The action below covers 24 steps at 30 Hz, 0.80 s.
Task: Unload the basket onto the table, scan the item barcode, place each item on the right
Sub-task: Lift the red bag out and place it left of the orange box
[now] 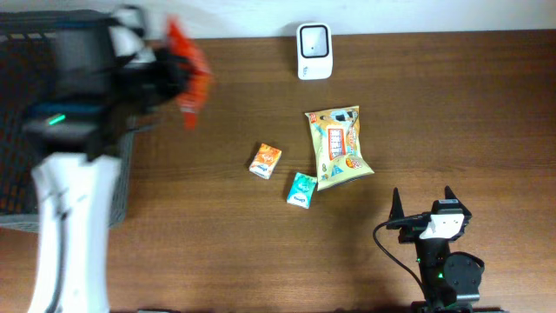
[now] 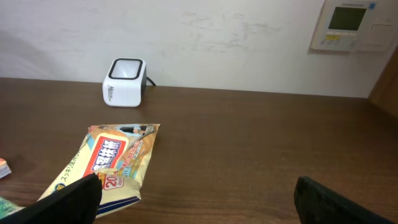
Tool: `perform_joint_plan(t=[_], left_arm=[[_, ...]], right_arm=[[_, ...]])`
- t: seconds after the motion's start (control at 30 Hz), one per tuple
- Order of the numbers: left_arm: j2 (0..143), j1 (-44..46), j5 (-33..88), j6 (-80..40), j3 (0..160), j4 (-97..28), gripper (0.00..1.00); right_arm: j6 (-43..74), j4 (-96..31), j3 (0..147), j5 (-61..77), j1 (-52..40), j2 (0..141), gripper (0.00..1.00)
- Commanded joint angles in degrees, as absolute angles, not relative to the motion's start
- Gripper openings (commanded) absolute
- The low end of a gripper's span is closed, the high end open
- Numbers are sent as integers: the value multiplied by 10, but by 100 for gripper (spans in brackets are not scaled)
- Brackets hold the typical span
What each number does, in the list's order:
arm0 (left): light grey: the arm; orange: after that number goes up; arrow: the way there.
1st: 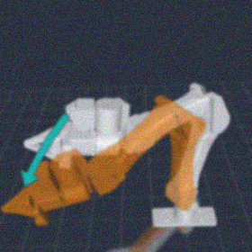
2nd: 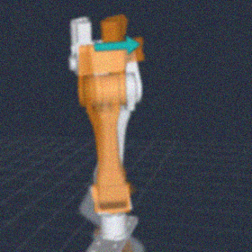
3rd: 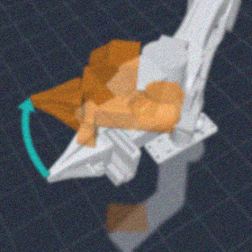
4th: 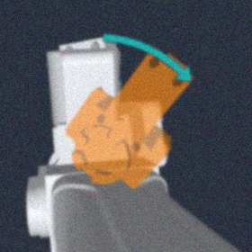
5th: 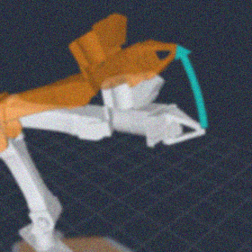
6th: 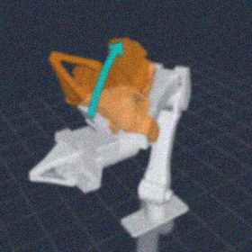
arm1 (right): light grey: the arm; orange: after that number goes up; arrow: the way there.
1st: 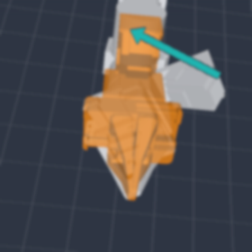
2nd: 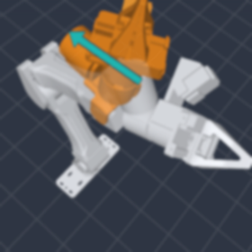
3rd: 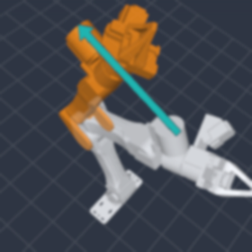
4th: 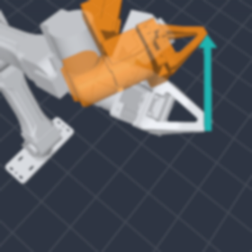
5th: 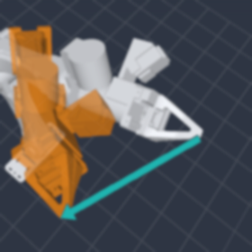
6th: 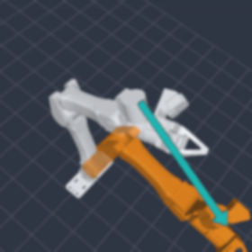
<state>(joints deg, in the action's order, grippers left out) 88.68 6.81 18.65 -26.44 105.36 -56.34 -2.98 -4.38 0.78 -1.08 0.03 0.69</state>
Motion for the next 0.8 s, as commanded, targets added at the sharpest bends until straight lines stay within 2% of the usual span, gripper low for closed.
perform_joint_plan(t=[0.0,0.17,0.27,0.33,0.4,0.47,0.63,0.7,0.77], left_arm=[[962,153,164,-209,1056,-580,1],[1053,216,49,-209,1056,-603,2],[1089,231,10,-209,1056,-638,7],[1111,237,-53,-209,1056,-668,0],[1127,237,-116,-212,1056,-689,0],[1143,235,-143,-211,1054,-700,10],[1177,236,-128,-211,1051,-718,25],[1179,236,-127,-211,1051,-719,53],[1178,236,-127,-211,1052,-718,56]], right_arm=[[-25,-46,3,-18,4,4,98],[-25,-46,3,-18,4,4,98],[-25,-46,3,-18,4,4,98],[-25,-46,3,-18,4,4,99],[-25,-46,3,-18,4,4,99],[-25,-46,3,-18,4,4,98],[-25,-46,3,-18,4,4,98],[-25,-46,3,-18,4,4,98],[-25,-46,3,-18,4,4,98]])
